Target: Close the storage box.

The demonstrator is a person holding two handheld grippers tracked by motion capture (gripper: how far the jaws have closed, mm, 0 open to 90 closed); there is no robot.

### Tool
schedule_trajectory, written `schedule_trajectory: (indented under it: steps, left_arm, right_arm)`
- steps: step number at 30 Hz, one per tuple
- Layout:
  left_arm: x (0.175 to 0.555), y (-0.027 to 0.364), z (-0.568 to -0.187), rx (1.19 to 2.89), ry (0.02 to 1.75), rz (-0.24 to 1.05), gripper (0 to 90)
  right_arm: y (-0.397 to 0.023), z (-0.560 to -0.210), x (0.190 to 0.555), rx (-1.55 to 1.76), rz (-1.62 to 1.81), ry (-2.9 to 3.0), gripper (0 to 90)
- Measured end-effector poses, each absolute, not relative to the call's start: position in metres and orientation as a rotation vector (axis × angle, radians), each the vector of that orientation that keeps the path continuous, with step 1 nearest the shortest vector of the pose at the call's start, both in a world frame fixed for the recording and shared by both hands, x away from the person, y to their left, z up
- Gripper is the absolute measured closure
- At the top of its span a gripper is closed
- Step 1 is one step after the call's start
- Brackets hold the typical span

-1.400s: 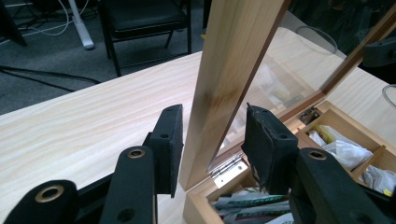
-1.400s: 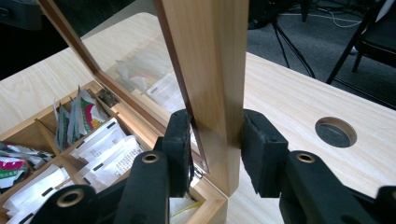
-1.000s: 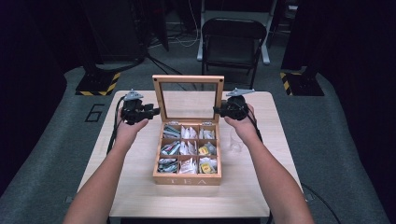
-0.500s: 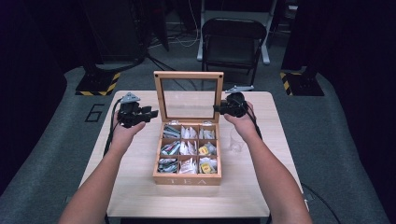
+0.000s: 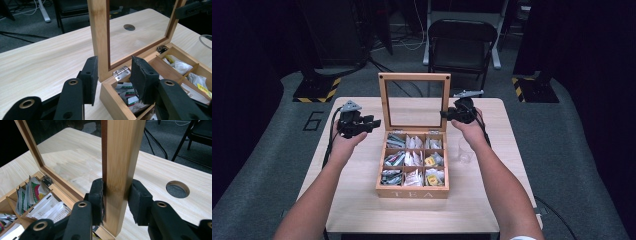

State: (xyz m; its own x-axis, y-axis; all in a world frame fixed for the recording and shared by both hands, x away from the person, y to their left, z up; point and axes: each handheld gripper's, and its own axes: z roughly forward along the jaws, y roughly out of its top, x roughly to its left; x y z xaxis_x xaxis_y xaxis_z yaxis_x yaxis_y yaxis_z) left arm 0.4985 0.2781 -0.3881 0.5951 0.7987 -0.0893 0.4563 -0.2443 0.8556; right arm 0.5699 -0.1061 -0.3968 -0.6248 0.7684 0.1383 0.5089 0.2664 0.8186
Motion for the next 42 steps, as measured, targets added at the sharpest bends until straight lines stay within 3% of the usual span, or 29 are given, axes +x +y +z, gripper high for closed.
schedule_trajectory:
  steps: [22, 42]
  left_arm:
    - [0.493, 0.284, -0.39, 1.907, 1.018, 0.468, 56.0]
    - [0.487, 0.281, -0.387, 1.915, 1.007, 0.472, 54.3]
  right_arm:
    - [-0.101, -0.402, 0.57, 1.207, 1.235, 2.24, 52.5]
    - [-0.111, -0.383, 0.535, 1.115, 1.265, 2.252, 54.0]
